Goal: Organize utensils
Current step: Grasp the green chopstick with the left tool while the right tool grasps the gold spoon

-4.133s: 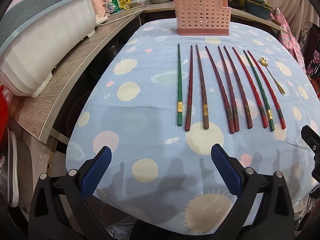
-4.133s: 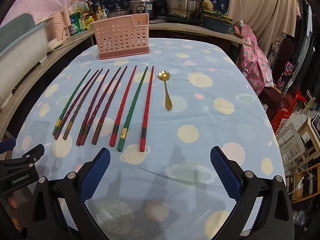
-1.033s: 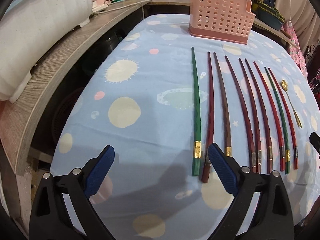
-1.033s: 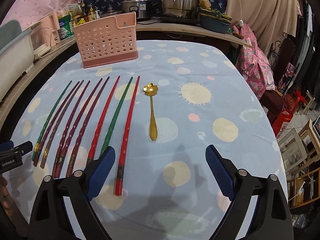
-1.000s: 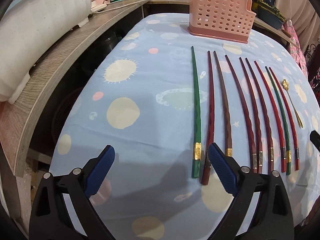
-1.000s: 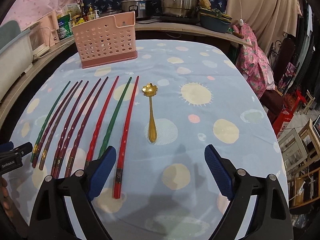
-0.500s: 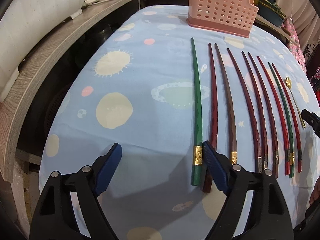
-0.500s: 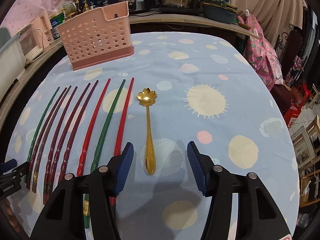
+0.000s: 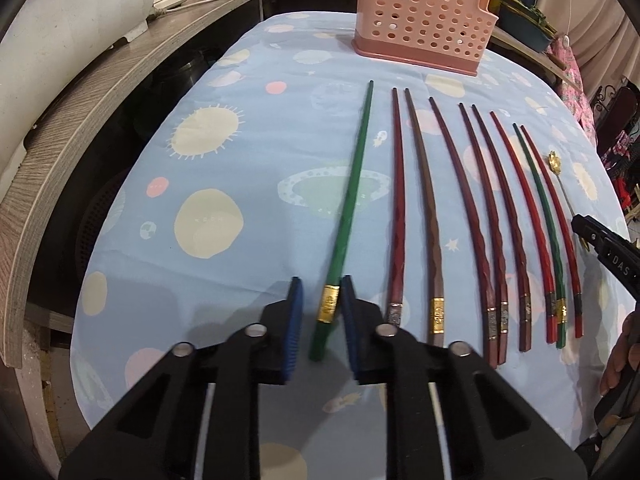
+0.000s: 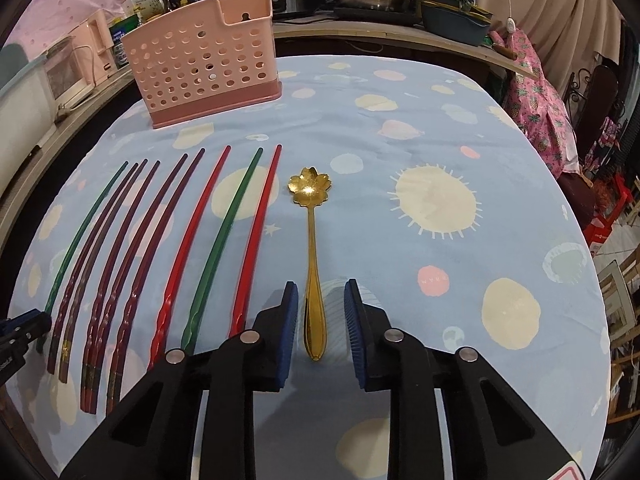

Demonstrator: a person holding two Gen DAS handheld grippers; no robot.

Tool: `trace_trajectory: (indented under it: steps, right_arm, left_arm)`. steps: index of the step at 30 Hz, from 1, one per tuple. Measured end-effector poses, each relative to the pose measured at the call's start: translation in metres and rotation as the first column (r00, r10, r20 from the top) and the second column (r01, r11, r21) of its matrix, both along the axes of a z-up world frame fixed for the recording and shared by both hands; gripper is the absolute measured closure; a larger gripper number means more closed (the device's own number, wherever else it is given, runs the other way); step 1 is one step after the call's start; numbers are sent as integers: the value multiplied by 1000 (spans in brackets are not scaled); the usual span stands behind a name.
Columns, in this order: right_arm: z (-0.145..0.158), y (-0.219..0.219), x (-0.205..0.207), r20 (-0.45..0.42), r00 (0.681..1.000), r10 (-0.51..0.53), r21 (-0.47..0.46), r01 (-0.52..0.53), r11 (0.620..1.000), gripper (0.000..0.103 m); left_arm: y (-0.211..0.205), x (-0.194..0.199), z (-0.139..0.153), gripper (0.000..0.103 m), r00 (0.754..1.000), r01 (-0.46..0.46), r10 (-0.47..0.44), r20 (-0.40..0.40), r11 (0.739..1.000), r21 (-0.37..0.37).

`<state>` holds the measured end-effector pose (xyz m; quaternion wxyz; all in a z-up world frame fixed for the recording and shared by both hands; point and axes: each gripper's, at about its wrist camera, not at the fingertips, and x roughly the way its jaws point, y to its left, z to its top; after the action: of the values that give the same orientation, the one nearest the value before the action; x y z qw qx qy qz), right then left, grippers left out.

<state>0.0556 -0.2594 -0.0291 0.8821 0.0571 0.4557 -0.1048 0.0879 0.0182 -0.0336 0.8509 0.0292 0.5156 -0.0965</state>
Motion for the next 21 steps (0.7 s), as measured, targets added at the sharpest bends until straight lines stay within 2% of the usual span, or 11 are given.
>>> trace_trajectory:
  steps: [5,14,21]
  right_arm:
    - [0,2,-1,1,1000,19,4,-19,1000,93]
    - [4,-2,-7,9,1000,19,33,-19,999,93]
    - [21,-3,-13,41,999,17,34,-18,999,93]
  left_arm:
    - [-2,-1,0,93,1000,14,-14,-5,1000,-11]
    - [-7,-4,3,96,999,29,-29,-15,999,-23]
    - [-8,-7,18,96,1000,29,-28,11,999,-33]
